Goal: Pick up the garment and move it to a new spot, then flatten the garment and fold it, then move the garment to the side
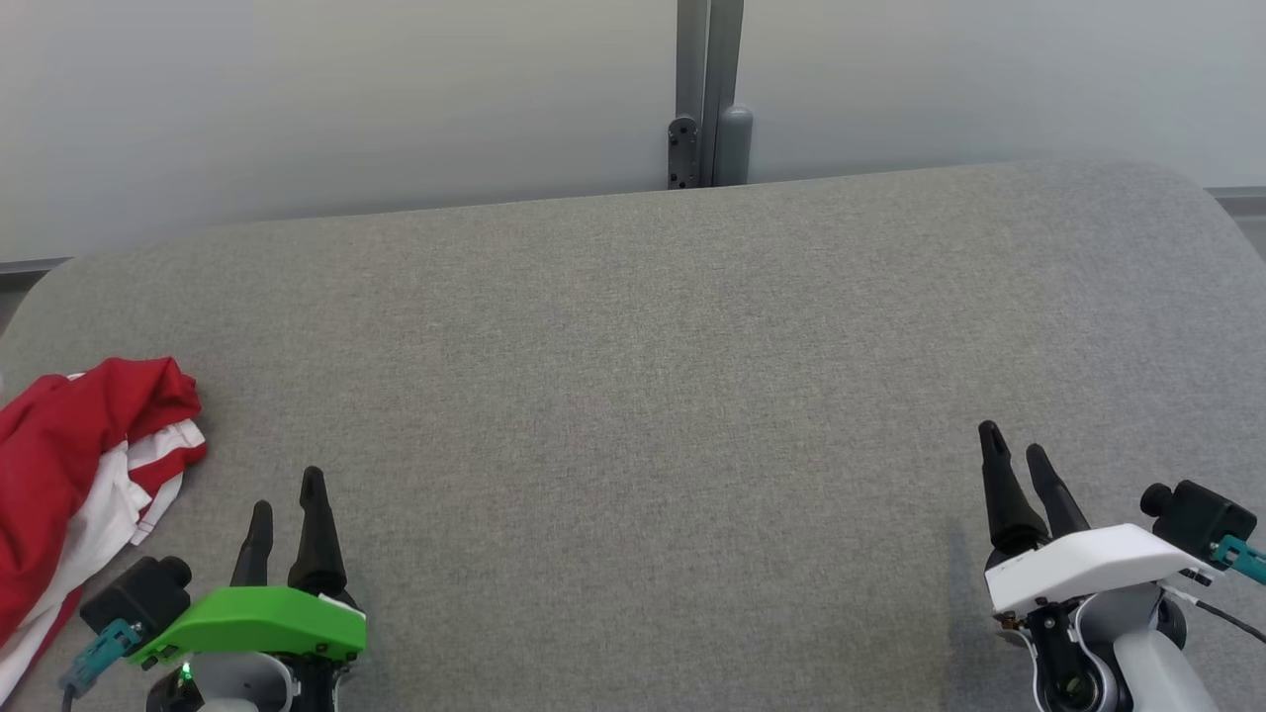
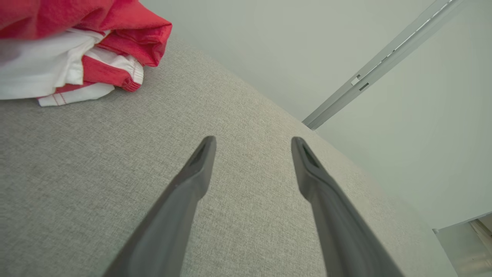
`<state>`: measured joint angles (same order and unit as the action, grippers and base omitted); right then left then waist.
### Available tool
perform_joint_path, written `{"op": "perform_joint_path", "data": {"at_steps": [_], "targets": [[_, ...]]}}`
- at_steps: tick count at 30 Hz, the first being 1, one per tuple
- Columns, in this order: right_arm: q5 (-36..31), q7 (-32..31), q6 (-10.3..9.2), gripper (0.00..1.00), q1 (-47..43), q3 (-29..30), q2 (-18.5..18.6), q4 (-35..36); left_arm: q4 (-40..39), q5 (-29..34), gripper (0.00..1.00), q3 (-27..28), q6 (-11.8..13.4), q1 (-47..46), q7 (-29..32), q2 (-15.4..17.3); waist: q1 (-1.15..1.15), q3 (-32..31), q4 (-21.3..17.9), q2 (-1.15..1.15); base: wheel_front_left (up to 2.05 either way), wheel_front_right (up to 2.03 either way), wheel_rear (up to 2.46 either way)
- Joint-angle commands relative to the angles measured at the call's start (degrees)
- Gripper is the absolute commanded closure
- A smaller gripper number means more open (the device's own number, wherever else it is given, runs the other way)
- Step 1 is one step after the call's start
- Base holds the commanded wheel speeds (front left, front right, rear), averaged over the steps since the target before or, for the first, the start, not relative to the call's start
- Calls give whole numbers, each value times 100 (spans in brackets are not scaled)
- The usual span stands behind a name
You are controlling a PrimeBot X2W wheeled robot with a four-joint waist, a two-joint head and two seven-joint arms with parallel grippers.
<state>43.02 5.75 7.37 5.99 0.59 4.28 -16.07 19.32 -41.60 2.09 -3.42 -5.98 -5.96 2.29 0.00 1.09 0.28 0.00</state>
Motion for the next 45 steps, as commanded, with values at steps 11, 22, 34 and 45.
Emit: {"op": "perform_joint_path", "data": {"at_steps": [11,22,34,45], "targets": [[-940,242,15,0,131,-69,62,-10,38,964,0,-71,155,-183,-223,52,0,-9,24,0,0,0,0],[-1666,408,17,0,150,-92,74,-148,57,1669,0,-171,227,-171,-387,59,0,15,29,0,0,0,0],[-2382,573,17,0,159,-102,56,-274,166,2344,0,-276,305,-204,-547,66,0,35,34,0,0,0,0],[-2910,712,18,0,184,-119,53,-373,239,2826,0,-350,383,-236,-685,70,0,98,60,0,0,0,0]]}}
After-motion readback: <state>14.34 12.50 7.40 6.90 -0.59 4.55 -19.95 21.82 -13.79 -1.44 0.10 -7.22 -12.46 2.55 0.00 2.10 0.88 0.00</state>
